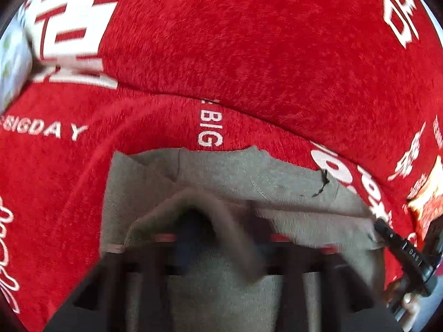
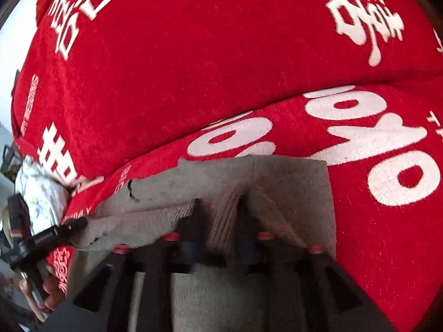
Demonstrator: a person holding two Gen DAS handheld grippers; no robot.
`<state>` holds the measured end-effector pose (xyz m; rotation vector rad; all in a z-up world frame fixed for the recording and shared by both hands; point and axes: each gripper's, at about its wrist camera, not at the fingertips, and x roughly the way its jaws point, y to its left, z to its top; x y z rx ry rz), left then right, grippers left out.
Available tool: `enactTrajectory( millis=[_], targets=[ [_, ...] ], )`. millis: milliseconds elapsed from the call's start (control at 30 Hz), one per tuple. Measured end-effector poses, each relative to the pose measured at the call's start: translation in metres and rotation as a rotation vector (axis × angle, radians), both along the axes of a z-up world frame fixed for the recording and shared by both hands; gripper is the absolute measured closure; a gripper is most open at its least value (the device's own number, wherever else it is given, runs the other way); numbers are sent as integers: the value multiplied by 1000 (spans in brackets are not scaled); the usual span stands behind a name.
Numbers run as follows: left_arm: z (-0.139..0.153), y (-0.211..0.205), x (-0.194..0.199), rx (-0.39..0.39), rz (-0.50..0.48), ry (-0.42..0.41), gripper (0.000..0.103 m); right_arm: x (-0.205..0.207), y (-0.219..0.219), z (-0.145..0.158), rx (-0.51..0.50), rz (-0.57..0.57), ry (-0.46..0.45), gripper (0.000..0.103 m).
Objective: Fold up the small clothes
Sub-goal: 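Open both tools to release the folded hem, then move the left tool to the sweater side edge and grasp it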
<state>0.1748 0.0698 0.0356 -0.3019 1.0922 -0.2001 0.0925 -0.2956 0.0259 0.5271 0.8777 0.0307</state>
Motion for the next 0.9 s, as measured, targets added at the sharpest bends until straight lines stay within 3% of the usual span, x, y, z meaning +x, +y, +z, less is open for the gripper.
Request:
enactTrajectory(
  millis=[33,100,267,367,467,567,633,700,800,900],
  targets=[
    [0,4,-1,-16,27,-18,20,-1,-2,2,-1,-23,-20,23],
    [6,14,-5,-25,102,-76,17,-6,-6,9,-33,-85,-63,10],
    [22,22,-12,-75,51,-132,17,-9,3,23,-102,-23,-77,10],
    [18,-20,-13,81,-88,-128,17,5,35,24,-215,114,-50,10],
    [3,-46,-5,197,-146,-90,17,26,64,9,-296,210,30,10],
    [-26,-42,14,323,-113,-20,17,44,67,-14,-390,196,150,10],
    [-35,-34,17,325,-116,-10,17,42,51,-20,-392,147,164,11],
    [-34,-28,14,404,-90,-39,17,36,39,-19,-371,106,164,11],
    [-25,-12,2,352,-36,-33,17,23,37,-7,-454,21,164,10],
    [-10,-16,-31,243,-54,-88,17,-6,60,10,-369,78,60,10]
  ],
)
